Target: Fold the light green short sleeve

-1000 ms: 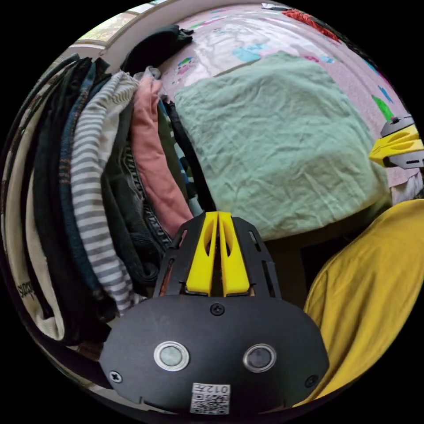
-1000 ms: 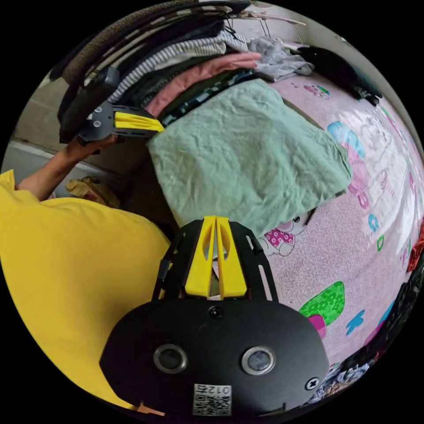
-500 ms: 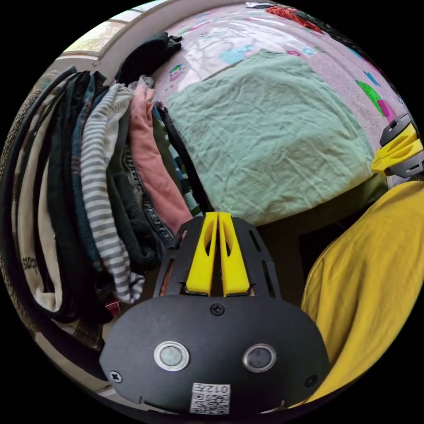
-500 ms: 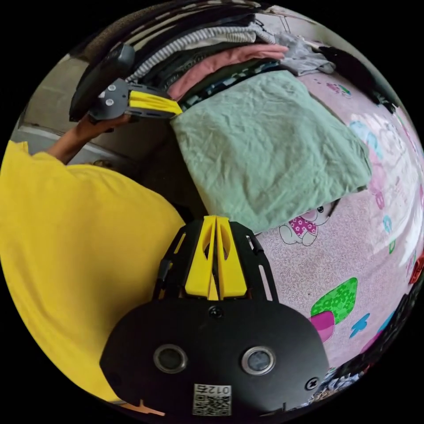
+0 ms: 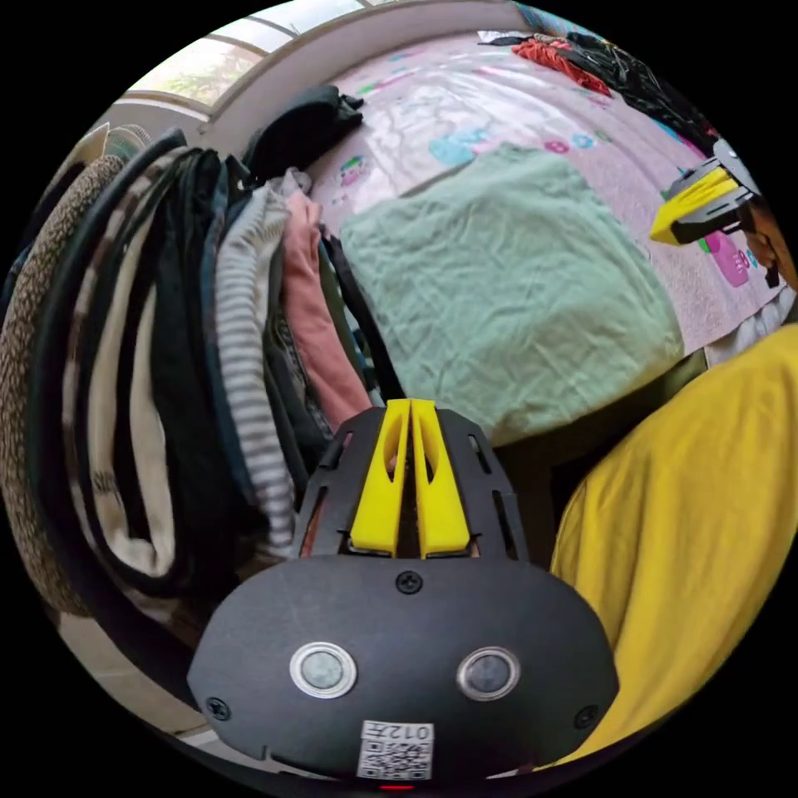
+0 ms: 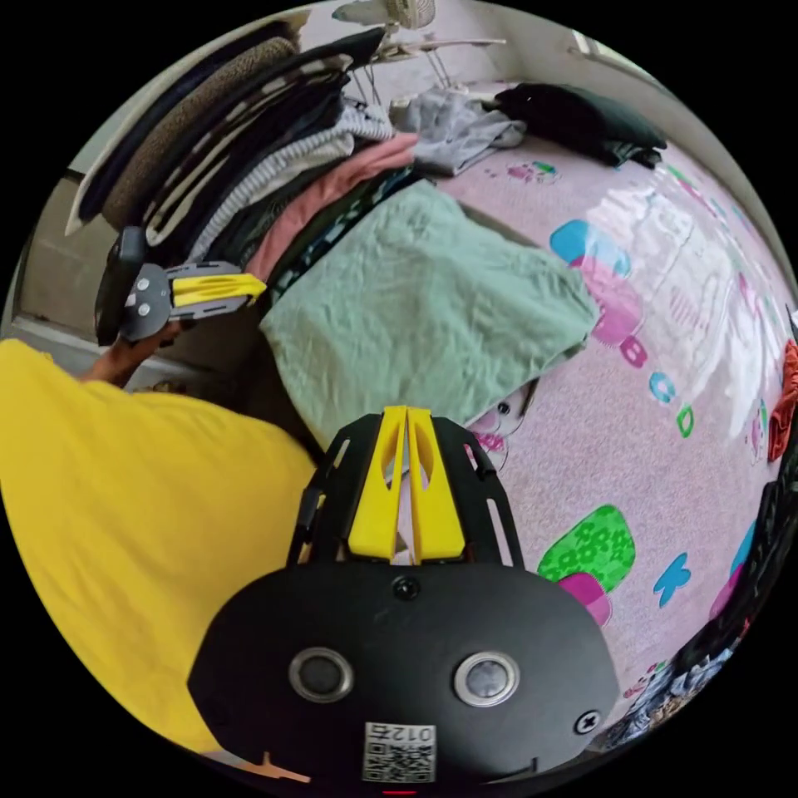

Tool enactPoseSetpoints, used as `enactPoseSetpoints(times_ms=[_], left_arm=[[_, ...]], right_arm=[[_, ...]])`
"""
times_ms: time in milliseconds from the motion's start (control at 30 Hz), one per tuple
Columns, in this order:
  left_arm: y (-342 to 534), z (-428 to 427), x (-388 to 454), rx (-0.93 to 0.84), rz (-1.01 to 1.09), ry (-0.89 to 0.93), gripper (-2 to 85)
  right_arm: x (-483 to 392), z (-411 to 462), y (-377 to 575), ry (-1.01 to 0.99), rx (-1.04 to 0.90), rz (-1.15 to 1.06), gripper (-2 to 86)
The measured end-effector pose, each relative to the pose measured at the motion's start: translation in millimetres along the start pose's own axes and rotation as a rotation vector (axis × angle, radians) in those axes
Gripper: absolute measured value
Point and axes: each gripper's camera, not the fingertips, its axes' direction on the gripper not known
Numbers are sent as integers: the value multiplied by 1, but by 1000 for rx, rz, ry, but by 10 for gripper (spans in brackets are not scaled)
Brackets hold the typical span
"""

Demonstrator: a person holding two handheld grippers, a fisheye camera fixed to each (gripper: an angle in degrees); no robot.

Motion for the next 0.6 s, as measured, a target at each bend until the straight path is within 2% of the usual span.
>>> enactPoseSetpoints(times_ms=[133, 267, 333, 467, 600], left_arm=[[-56, 21, -22, 18, -68, 124, 5], [-85, 66, -29, -109, -57, 206, 5], [-90, 73, -33, -134, -37, 246, 5], [-96, 37, -40, -59, -60, 97, 4], [-137, 18, -37, 35, -16, 95, 3]], right_arm=[[5, 12, -45, 42, 64, 4, 6], [16, 54, -67, 159, -84, 14, 4], [25, 59, -66, 141, -116, 34, 2], [47, 20, -66, 108, -5, 119, 3], [81, 2, -85, 72, 74, 205, 5]])
